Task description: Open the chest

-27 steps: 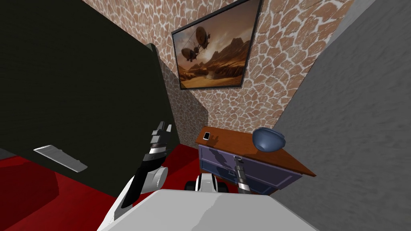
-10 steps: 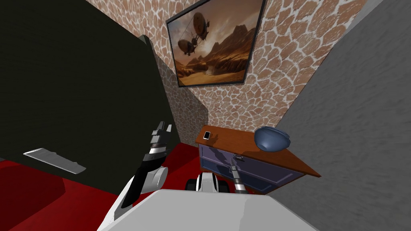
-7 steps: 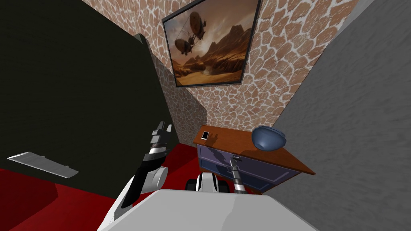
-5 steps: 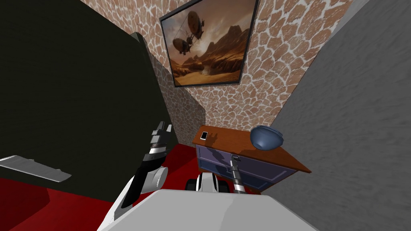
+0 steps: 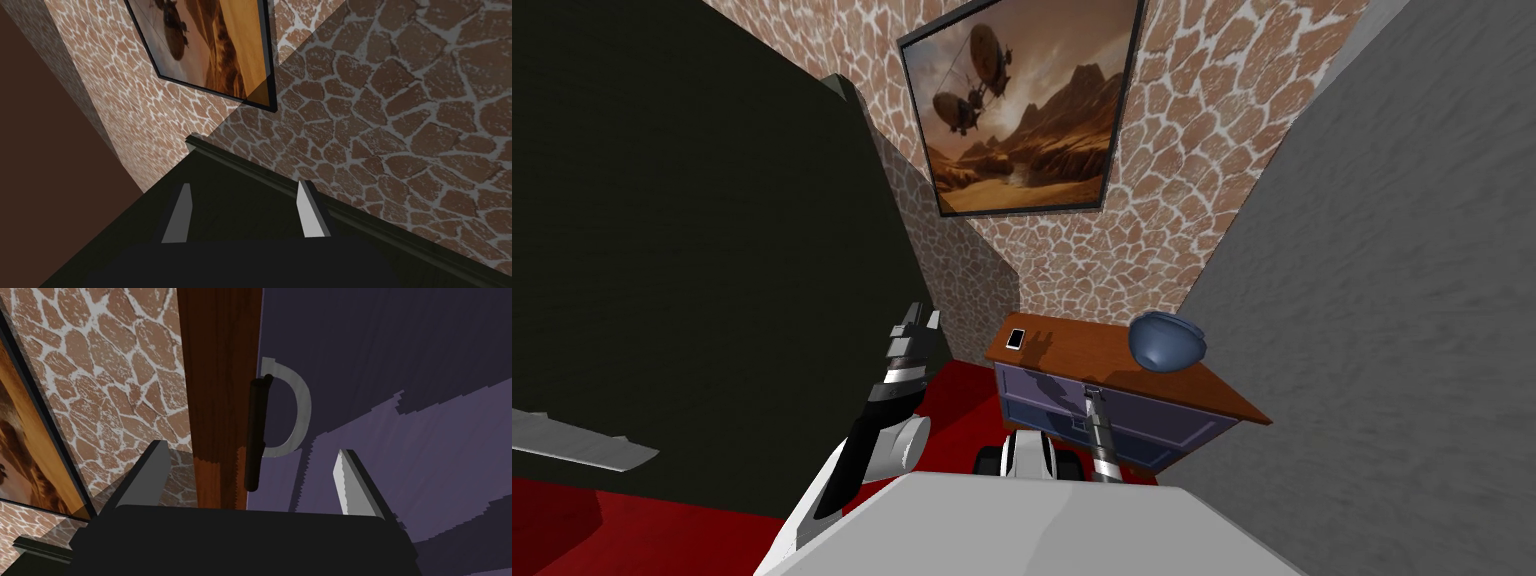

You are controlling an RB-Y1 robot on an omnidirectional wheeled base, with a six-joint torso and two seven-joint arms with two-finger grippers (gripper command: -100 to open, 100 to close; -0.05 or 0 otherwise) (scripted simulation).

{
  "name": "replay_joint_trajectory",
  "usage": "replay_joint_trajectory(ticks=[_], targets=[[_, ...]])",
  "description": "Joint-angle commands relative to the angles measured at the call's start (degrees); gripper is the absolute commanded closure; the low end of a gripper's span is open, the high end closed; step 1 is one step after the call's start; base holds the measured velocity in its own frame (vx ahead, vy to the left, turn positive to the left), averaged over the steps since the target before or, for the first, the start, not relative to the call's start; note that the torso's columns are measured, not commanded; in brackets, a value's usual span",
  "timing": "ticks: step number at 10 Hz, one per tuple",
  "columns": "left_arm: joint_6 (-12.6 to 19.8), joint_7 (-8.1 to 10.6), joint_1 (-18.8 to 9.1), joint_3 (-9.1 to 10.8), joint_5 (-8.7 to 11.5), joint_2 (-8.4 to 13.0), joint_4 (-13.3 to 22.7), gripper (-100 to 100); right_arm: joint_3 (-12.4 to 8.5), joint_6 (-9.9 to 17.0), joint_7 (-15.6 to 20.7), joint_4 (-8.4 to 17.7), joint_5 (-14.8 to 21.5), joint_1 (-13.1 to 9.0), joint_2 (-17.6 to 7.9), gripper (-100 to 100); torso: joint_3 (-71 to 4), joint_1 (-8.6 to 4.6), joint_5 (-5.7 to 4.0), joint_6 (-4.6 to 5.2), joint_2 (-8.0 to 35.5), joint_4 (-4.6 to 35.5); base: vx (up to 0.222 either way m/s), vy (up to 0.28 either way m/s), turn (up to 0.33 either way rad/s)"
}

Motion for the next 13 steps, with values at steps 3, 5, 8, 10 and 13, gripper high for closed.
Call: replay_joint_trajectory(ticks=[3,5,8,10,13], targets=[[0.0,0.0,0.0,0.0,0.0,0.0,0.0,0,0.19,-0.35,-3.53,-0.8,-0.75,0.33,0.06,-100,0.0,-0.05,-0.01,0.0,0.0,0.0,0.0,-0.002,-0.004],[0.0,0.0,-0.03,-0.02,0.0,0.0,0.0,0,-4.24,0.9,0.38,-0.28,3.62,-0.24,1.47,-100,0.08,0.05,0.0,-0.07,0.13,0.04,-0.063,0.022,0.37],[0.0,0.0,0.0,0.0,0.0,0.0,0.0,0,-8.95,0.9,5.29,-0.28,4.48,-0.24,1.47,-100,-0.07,-0.14,-0.04,0.03,-0.12,-0.03,-0.02,0.006,-0.007],[0.0,0.0,0.0,0.0,0.0,0.0,0.0,0,-8.95,0.9,8.79,-0.28,4.48,-0.24,1.47,-100,-0.07,-0.08,-0.03,0.0,-0.12,-0.03,0.007,-0.004,0.002],[0.0,0.0,0.0,0.0,0.0,0.0,0.0,0,-8.95,0.9,13.7,-0.28,4.48,-0.24,1.47,-100,0.02,-0.05,-0.01,0.01,0.02,0.01,0.0,0.0,0.0]])
